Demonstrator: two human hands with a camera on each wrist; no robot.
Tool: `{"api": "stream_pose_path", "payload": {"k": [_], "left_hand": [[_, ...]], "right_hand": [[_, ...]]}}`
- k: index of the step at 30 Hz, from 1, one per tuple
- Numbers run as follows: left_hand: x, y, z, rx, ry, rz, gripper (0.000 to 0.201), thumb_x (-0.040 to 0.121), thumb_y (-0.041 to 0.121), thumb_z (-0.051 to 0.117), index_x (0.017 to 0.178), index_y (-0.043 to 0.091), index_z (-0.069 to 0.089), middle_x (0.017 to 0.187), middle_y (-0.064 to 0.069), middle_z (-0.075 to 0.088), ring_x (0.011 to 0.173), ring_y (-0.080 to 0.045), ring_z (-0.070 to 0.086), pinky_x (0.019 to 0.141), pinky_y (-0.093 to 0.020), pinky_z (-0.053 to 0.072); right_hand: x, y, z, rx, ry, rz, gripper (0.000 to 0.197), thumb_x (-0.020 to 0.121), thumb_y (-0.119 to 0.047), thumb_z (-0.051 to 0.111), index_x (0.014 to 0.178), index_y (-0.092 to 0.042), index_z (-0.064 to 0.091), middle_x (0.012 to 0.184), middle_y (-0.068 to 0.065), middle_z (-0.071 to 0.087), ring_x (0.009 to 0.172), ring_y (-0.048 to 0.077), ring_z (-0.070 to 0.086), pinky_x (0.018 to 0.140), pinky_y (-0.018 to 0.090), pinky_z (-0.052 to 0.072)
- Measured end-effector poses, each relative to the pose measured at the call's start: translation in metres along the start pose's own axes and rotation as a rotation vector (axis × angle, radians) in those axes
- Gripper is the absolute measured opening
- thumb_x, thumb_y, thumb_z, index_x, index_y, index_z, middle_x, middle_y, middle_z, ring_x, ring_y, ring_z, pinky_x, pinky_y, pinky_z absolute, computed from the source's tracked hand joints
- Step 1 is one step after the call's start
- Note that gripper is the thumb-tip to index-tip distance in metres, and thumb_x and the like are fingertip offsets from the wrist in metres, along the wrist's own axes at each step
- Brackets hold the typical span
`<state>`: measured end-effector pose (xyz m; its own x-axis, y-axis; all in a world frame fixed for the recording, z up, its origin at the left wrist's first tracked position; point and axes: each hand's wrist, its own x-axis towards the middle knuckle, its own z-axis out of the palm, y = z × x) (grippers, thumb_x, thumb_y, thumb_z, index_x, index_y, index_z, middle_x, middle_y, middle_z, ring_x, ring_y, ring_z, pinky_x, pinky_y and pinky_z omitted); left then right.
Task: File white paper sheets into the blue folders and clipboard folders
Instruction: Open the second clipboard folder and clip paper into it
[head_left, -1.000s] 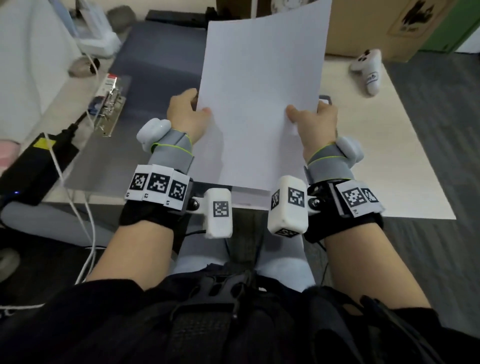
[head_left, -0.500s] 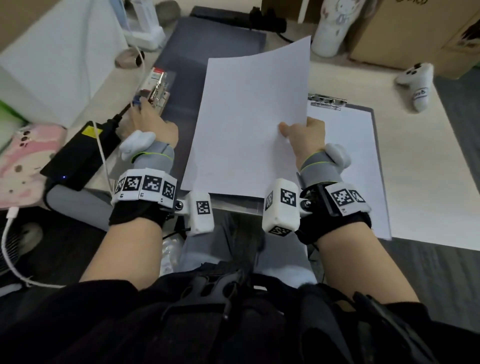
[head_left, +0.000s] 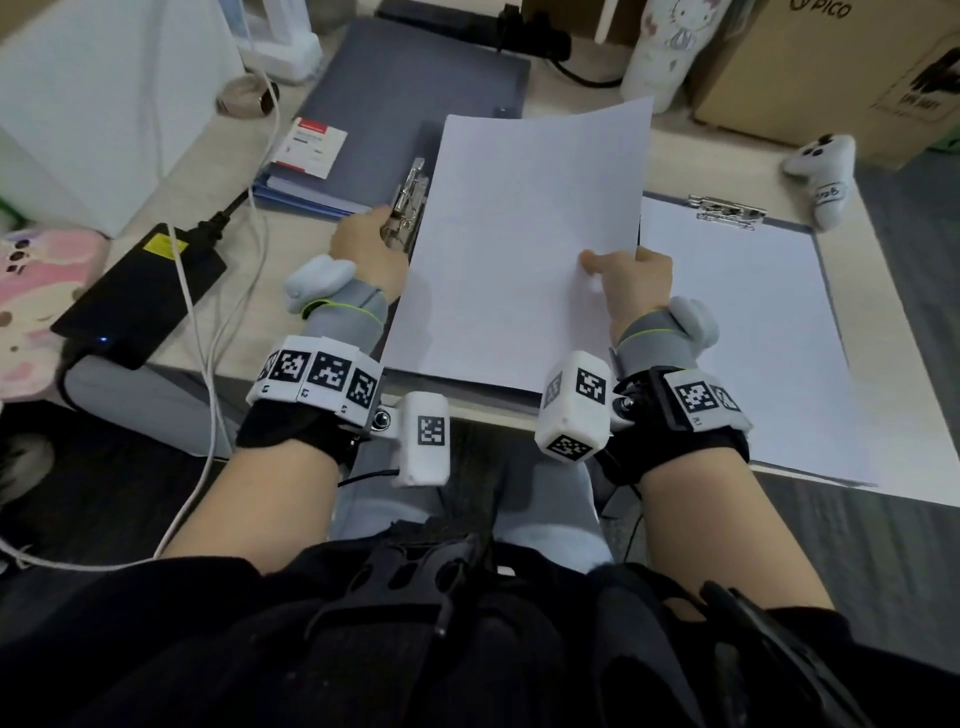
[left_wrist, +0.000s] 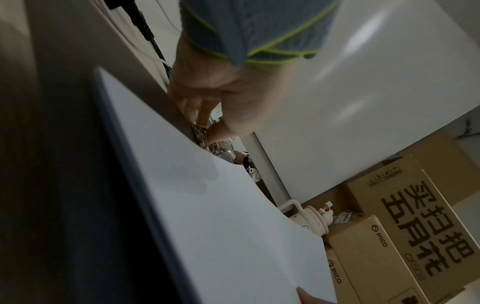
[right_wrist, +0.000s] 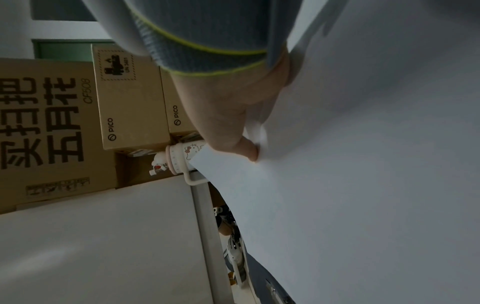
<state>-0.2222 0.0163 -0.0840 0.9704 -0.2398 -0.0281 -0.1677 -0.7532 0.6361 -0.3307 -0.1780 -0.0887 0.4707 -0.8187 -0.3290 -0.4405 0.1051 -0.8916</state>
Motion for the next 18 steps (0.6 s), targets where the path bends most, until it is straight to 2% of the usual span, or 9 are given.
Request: {"api": "stream_pose_path", "payload": {"k": [3, 6, 7, 10, 12, 14, 16, 18], "left_hand": [[-0.008, 0.004, 0.001, -0.159, -0.028, -0.035, 0.040, 0.087, 0.002, 0.044, 0.121, 0.014, 0.061, 0.120, -0.014, 0.065, 0.113, -0.032, 0.057, 0.091, -0.027, 0.043], [-0.014, 0.007, 0.001, -0.230, -0.016, -0.072, 0.039, 0.087, 0.002, 0.049, 0.121, 0.017, 0.062, 0.120, -0.011, 0.066, 0.116, -0.024, 0.058, 0.080, -0.013, 0.036], [-0.015, 0.007, 0.001, -0.242, -0.040, -0.073, 0.037, 0.089, 0.004, 0.049, 0.121, 0.016, 0.061, 0.121, -0.011, 0.065, 0.117, -0.024, 0.057, 0.082, -0.013, 0.036], [-0.013, 0.002, 0.000, -0.256, -0.106, -0.082, 0.036, 0.091, 0.007, 0.047, 0.124, 0.014, 0.059, 0.123, -0.013, 0.064, 0.118, -0.027, 0.056, 0.095, -0.020, 0.039], [-0.011, -0.002, 0.000, -0.279, -0.116, -0.106, 0.037, 0.090, 0.007, 0.046, 0.123, 0.015, 0.060, 0.120, -0.016, 0.065, 0.114, -0.035, 0.058, 0.095, -0.030, 0.045], [-0.010, -0.004, 0.000, -0.315, -0.113, -0.111, 0.033, 0.088, 0.009, 0.049, 0.117, 0.016, 0.065, 0.114, -0.019, 0.068, 0.108, -0.039, 0.060, 0.092, -0.036, 0.051], [-0.011, -0.005, 0.001, -0.369, -0.113, -0.124, 0.030, 0.085, 0.011, 0.055, 0.111, 0.016, 0.069, 0.108, -0.018, 0.070, 0.100, -0.034, 0.065, 0.093, -0.040, 0.053], [-0.011, -0.006, 0.000, -0.395, -0.121, -0.139, 0.030, 0.082, 0.014, 0.061, 0.111, 0.016, 0.069, 0.106, -0.015, 0.071, 0.099, -0.026, 0.066, 0.094, -0.040, 0.053]], "right_hand": [[0.002, 0.004, -0.005, -0.015, -0.001, -0.004, 0.018, 0.073, -0.014, 0.069, 0.088, -0.010, 0.061, 0.080, 0.004, 0.059, 0.072, 0.022, 0.050, 0.069, 0.030, 0.043], [0.003, 0.007, -0.009, -0.016, -0.004, -0.018, 0.023, 0.075, -0.012, 0.069, 0.097, -0.006, 0.064, 0.083, 0.004, 0.061, 0.076, 0.023, 0.053, 0.072, 0.029, 0.045], [0.002, 0.007, -0.010, -0.017, -0.011, -0.023, 0.022, 0.076, -0.011, 0.068, 0.098, -0.006, 0.064, 0.081, 0.002, 0.061, 0.075, 0.023, 0.054, 0.072, 0.028, 0.044], [0.001, 0.008, -0.010, -0.019, -0.009, -0.026, 0.031, 0.077, -0.012, 0.068, 0.108, -0.005, 0.065, 0.088, 0.003, 0.063, 0.078, 0.023, 0.056, 0.073, 0.027, 0.045], [0.002, 0.010, -0.010, -0.028, -0.004, -0.026, 0.030, 0.077, -0.014, 0.069, 0.106, -0.006, 0.064, 0.084, 0.002, 0.062, 0.077, 0.023, 0.056, 0.073, 0.028, 0.045], [0.002, 0.012, -0.010, -0.076, -0.004, -0.028, 0.021, 0.077, -0.016, 0.069, 0.097, -0.010, 0.063, 0.078, 0.000, 0.061, 0.075, 0.023, 0.056, 0.070, 0.027, 0.043], [0.000, 0.014, -0.009, -0.143, -0.006, -0.050, 0.018, 0.077, -0.017, 0.070, 0.091, -0.012, 0.062, 0.078, 0.000, 0.061, 0.076, 0.023, 0.056, 0.069, 0.026, 0.043], [-0.001, 0.016, -0.009, -0.195, -0.007, -0.077, 0.031, 0.073, -0.022, 0.076, 0.098, -0.009, 0.063, 0.088, 0.002, 0.064, 0.081, 0.024, 0.059, 0.072, 0.027, 0.045]]}}
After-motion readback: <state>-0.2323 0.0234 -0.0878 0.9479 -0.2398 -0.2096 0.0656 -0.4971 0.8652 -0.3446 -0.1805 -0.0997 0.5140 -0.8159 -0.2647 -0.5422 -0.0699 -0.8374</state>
